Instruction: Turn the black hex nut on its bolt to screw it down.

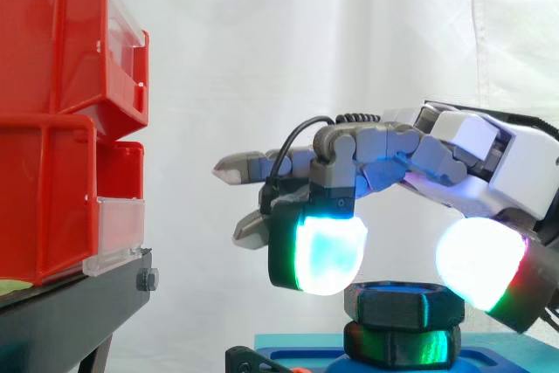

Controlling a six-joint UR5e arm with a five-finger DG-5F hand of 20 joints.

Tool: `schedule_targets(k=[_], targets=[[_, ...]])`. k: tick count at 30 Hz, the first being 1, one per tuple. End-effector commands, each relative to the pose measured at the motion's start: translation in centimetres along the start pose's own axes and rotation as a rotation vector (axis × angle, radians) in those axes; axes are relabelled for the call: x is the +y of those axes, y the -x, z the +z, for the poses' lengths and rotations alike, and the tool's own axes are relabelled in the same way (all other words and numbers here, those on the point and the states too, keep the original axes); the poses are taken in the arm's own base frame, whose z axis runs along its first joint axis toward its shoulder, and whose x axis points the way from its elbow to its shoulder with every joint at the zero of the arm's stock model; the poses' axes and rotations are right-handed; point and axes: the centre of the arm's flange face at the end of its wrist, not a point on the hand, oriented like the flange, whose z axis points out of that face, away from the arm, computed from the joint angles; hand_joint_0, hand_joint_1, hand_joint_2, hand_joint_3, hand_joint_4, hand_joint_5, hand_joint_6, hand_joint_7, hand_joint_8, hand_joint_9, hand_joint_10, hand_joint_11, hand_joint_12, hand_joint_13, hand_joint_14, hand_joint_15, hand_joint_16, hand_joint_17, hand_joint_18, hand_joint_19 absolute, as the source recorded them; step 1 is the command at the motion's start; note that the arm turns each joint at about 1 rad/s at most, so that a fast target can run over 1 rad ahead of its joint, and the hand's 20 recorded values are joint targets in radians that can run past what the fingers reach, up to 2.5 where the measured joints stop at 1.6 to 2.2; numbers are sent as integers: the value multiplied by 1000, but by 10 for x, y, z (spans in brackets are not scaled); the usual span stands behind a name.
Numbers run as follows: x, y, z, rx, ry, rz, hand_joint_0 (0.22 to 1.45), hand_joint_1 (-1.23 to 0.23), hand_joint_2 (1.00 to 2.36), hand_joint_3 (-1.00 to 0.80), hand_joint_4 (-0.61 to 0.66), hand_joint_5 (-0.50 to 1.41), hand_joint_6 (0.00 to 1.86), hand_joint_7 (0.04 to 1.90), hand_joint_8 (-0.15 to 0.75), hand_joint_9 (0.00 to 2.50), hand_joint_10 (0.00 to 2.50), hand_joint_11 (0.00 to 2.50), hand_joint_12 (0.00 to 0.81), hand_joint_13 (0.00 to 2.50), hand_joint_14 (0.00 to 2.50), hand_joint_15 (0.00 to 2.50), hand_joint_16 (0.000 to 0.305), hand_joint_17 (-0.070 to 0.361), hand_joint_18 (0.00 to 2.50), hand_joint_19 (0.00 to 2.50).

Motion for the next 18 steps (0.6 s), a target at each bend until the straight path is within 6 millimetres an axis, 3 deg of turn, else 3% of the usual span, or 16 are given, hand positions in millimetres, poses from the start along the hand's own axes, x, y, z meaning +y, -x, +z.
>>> schedule_targets(k=[1, 8, 18], targets=[[-1, 5, 8, -18, 11, -2, 424, -128, 1000, -500, 215, -35, 505, 1589, 217, 801, 1, 0, 369, 507, 0, 0, 57, 128, 588, 569], [6, 10, 24, -29, 27, 6, 424, -123, 1000, -500, 211, -35, 500, 1573, 210, 789, 0, 0, 371, 502, 0, 0, 57, 128, 586, 560], [28, 3, 34, 30, 20, 47, 424, -104, 1000, -500, 198, -34, 500, 1576, 205, 781, 0, 0, 369, 500, 0, 0, 57, 128, 583, 561]])
